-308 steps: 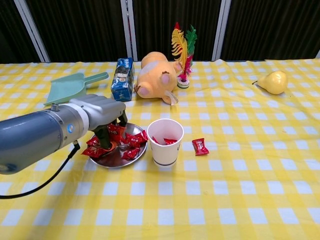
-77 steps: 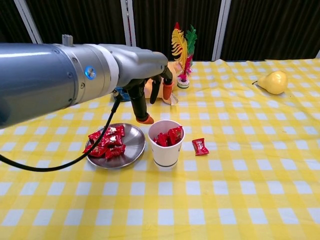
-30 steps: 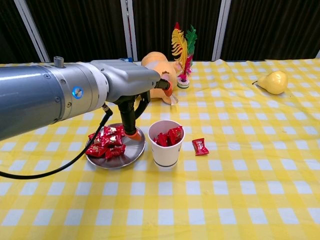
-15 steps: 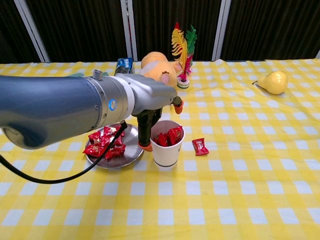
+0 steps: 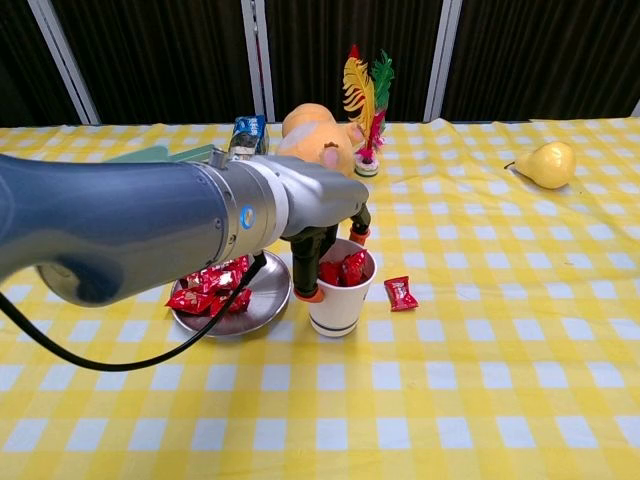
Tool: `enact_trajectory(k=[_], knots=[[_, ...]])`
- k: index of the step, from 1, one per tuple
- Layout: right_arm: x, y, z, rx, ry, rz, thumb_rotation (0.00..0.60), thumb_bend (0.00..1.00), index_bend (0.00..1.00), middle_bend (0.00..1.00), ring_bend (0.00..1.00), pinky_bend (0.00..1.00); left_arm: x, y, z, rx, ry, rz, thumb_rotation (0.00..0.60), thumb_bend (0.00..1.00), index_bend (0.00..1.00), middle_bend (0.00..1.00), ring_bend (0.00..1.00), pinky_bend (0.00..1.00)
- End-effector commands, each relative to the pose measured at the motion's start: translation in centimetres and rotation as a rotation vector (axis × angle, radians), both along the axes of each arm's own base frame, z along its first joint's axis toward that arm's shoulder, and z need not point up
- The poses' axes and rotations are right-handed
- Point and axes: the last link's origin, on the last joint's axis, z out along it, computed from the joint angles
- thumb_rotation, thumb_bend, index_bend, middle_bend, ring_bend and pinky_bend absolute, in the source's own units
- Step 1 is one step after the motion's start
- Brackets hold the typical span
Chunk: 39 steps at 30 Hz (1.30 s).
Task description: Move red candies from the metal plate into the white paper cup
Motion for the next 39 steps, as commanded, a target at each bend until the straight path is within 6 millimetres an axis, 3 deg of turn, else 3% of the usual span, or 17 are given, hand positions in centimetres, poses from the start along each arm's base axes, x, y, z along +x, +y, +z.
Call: enact_trajectory(k=[1,13,22,30,34,39], knots=[[0.0,0.0,0.0,-0.003,0.001,0.0,0.6,0.34,0.0,0.0,0.0,0.0,-0.1,-0.2,0.5,-0.003,-0.013,0.0,0.6,0.31,0.35,0.71,0.87,0.96],[0.0,0.0,-0.1,-0.004,0.007,-0.002,0.6,0.34,0.0,0.0,0.0,0.0,-0.7,-2.0,1.1,-0.067,-0.022,-0.023,0.6,0.31,0.34,0.7,0.87,0.96],[0.0,0.0,-0.1,-0.006,0.004,-0.001,0.6,0.34,0.0,0.0,0.0,0.0,-1.2,-2.0,1.2,-0.067,-0.001,-0.024,0.6,0.17,0.27,0.68,0.87,0.96],[0.1,0.0,-0.1,-0.006,0.008,0.001,0.6,0.34,0.0,0.0,0.0,0.0,-1.0,-2.0,1.9,-0.06,-0.021,-0.029,0.6,0.16,0.21,0.65,0.87,0.96],[0.1,0.1,-0.1,-0.006,0.009,0.002,0.6,0.34,0.0,0.0,0.0,0.0,-0.7,-2.2,2.7,-0.058,-0.049,-0.032,0.6,0.14,0.21,0.65,0.87,0.96],[0.1,0.1,-0.1,-0.007,0.008,0.001,0.6,0.34,0.0,0.0,0.0,0.0,0.3,-2.1,5.2,-0.021,-0.087,-0.075,0.6,0.15,0.21,0.65,0.87,0.96]])
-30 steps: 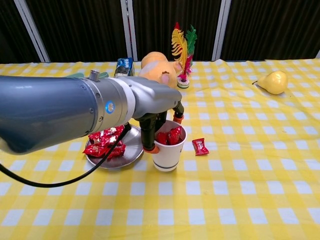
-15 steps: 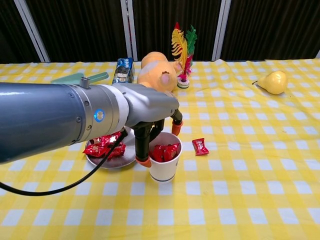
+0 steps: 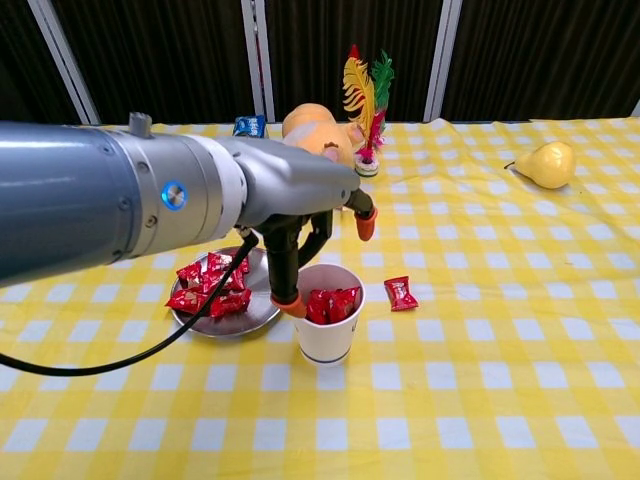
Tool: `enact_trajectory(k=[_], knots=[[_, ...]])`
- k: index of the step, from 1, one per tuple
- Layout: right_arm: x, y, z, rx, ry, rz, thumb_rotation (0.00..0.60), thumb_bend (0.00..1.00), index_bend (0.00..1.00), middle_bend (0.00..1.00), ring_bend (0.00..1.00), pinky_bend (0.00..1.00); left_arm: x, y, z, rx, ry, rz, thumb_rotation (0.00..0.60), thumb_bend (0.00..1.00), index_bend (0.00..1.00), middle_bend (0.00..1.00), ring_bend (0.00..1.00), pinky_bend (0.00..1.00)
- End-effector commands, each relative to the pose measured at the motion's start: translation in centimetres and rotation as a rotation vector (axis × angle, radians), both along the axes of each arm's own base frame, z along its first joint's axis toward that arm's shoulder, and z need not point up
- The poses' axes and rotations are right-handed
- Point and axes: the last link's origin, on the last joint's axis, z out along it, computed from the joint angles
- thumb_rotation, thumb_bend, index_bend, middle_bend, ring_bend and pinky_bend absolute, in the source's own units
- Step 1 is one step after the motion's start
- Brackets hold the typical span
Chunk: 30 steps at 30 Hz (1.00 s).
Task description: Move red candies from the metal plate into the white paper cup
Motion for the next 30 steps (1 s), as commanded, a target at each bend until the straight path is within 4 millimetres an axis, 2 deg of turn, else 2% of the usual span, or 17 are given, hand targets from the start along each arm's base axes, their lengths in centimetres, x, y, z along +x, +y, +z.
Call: enact_trajectory(k=[1,5,9,14,20,26,30], knots=[[0.0,0.0,0.0,0.002,-0.001,-0.002,0.6,0.34,0.0,0.0,0.0,0.0,0.8,0.3,2.3,0.044,-0.032,-0.036,0.6,0.15,0.21,0.66,0.87,0.96],[0.0,0.0,0.1,0.0,-0.002,-0.001,0.6,0.34,0.0,0.0,0.0,0.0,1.1,1.5,4.2,0.105,-0.024,-0.087,0.6,0.14,0.21,0.67,0.87,0.96],[0.0,0.0,0.0,0.002,0.001,0.002,0.6,0.34,0.0,0.0,0.0,0.0,1.1,2.8,3.9,0.141,0.014,-0.155,0.6,0.15,0.22,0.69,0.87,0.96],[-0.2,0.0,0.2,-0.004,-0.014,-0.014,0.6,0.34,0.0,0.0,0.0,0.0,1.8,5.2,1.9,0.174,0.101,-0.285,0.6,0.16,0.23,0.72,0.87,0.97],[-0.3,-0.3,0.4,-0.009,-0.034,-0.031,0.6,0.34,0.0,0.0,0.0,0.0,2.9,7.6,-1.6,0.147,0.18,-0.464,0.6,0.16,0.27,0.75,0.87,0.97],[-0.3,-0.3,0.4,-0.006,-0.035,-0.029,0.6,0.34,0.0,0.0,0.0,0.0,3.5,8.4,-5.0,0.054,0.173,-0.495,0.6,0.21,0.31,0.75,0.87,0.97],[-0.3,-0.3,0.4,-0.005,-0.042,-0.03,0.6,0.34,0.0,0.0,0.0,0.0,3.4,8.8,-6.6,0.013,0.197,-0.502,0.6,0.21,0.31,0.75,0.87,0.97]])
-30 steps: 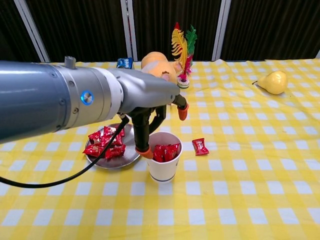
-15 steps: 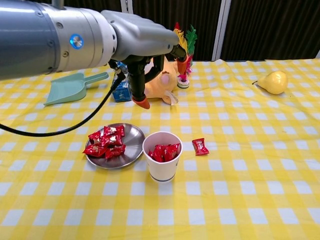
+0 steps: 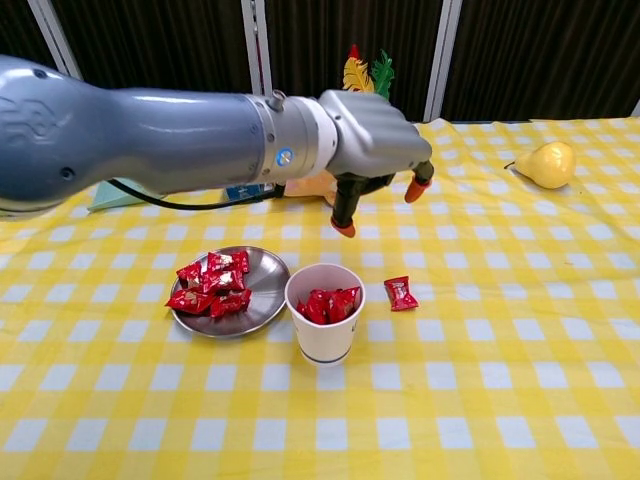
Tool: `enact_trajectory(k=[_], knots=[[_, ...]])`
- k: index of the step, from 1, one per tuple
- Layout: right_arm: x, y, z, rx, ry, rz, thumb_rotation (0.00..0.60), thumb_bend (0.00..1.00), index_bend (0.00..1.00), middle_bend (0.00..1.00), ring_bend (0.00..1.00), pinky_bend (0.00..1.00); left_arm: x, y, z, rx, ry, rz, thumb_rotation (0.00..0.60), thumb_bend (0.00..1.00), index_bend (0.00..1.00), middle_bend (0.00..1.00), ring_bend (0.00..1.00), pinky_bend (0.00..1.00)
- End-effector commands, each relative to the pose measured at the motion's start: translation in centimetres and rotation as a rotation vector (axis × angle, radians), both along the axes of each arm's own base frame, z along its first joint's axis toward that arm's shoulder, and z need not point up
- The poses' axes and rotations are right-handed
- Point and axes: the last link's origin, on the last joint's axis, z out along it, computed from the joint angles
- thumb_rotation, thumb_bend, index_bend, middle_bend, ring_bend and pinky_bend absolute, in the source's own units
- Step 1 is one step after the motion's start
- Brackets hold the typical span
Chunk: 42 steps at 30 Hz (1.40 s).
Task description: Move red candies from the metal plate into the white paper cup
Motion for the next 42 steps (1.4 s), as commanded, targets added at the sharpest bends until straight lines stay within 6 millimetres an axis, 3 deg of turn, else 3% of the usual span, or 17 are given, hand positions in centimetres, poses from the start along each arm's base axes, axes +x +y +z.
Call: enact_trajectory(k=[1,17,30,42], knots=[[0.0,0.0,0.0,0.001,-0.005,-0.001,0.6,0.34,0.0,0.0,0.0,0.0,0.3,-0.2,-2.1,-0.052,0.027,-0.016,0.6,0.21,0.31,0.75,0.87,0.97],[0.0,0.0,0.1,0.005,-0.022,-0.004,0.6,0.34,0.0,0.0,0.0,0.0,0.4,-0.4,-5.9,-0.106,0.056,0.004,0.6,0.25,0.35,0.76,0.87,0.97],[0.0,0.0,0.1,0.007,-0.023,-0.005,0.6,0.34,0.0,0.0,0.0,0.0,0.2,-0.1,-7.3,-0.108,0.051,0.044,0.6,0.27,0.38,0.76,0.87,0.98],[0.1,0.0,0.1,0.007,-0.027,-0.003,0.6,0.34,0.0,0.0,0.0,0.0,0.0,-0.6,-8.0,-0.123,0.04,0.05,0.6,0.39,0.56,0.78,0.87,0.98]])
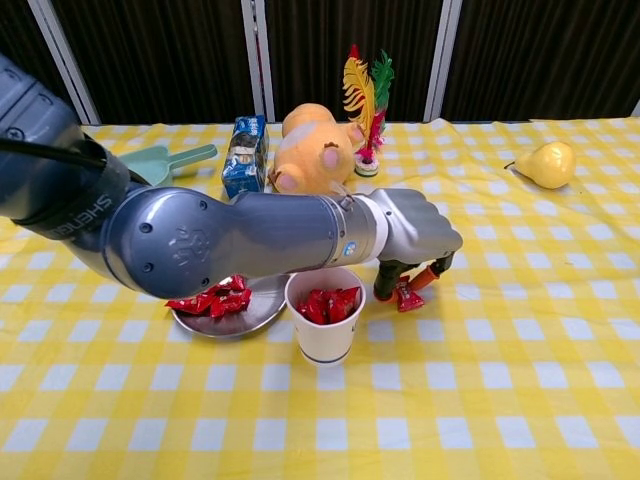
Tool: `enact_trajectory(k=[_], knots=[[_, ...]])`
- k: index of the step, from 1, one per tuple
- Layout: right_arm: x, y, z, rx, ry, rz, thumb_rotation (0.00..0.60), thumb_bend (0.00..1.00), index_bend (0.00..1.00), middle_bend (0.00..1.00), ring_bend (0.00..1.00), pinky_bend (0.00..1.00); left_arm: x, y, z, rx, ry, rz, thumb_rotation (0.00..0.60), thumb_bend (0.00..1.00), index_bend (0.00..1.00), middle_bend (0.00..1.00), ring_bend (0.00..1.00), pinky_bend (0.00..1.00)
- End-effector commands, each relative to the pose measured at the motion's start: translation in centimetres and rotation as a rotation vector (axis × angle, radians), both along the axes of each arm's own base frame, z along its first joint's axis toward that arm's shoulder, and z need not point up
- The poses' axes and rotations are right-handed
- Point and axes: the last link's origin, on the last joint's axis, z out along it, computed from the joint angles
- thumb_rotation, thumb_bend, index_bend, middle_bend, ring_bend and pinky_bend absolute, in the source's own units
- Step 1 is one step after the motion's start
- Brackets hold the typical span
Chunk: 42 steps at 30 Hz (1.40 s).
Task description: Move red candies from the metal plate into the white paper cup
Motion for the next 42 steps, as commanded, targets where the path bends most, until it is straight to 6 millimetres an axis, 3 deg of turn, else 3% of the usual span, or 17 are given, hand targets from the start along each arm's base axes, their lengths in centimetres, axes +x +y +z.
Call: enact_trajectory(k=[1,9,18,25,27,28,31,35,42], knots=[[0.0,0.0,0.0,0.0,0.0,0.0,0.6,0.34,0.0,0.0,0.0,0.0,-0.1,0.0,0.0,-0.001,-0.003,0.004,0.6,0.39,0.56,0.78,0.87,0.98],[0.0,0.0,0.0,0.0,-0.001,-0.001,0.6,0.34,0.0,0.0,0.0,0.0,0.3,0.3,1.3,0.023,-0.033,-0.001,0.6,0.4,0.56,0.77,0.87,0.98],[-0.1,0.0,0.0,0.0,0.003,-0.002,0.6,0.34,0.0,0.0,0.0,0.0,2.4,1.6,6.6,0.111,-0.143,-0.005,0.6,0.4,0.54,0.77,0.87,0.98],[-0.1,-0.1,-0.1,0.0,0.013,-0.001,0.6,0.34,0.0,0.0,0.0,0.0,3.0,0.0,10.8,0.079,-0.25,0.063,0.6,0.39,0.53,0.77,0.87,0.98],[0.0,-0.1,-0.2,0.001,0.015,-0.002,0.6,0.34,0.0,0.0,0.0,0.0,2.8,-0.8,11.5,0.059,-0.253,0.081,0.6,0.39,0.53,0.77,0.87,0.98],[0.0,-0.1,-0.2,0.0,0.017,-0.002,0.6,0.34,0.0,0.0,0.0,0.0,2.2,-1.9,10.5,0.045,-0.225,0.077,0.6,0.39,0.53,0.77,0.87,0.98],[0.0,-0.1,-0.2,-0.003,0.021,-0.002,0.6,0.34,0.0,0.0,0.0,0.0,1.3,-2.8,12.4,0.032,-0.225,0.09,0.6,0.39,0.53,0.77,0.87,0.98],[0.0,0.0,-0.3,-0.003,0.023,-0.002,0.6,0.34,0.0,0.0,0.0,0.0,0.0,-4.4,12.8,-0.012,-0.203,0.139,0.6,0.39,0.53,0.77,0.87,0.98],[0.1,0.0,-0.3,-0.007,0.023,0.0,0.6,0.34,0.0,0.0,0.0,0.0,-1.9,-5.4,13.0,-0.018,-0.166,0.207,0.6,0.39,0.52,0.76,0.87,0.98]])
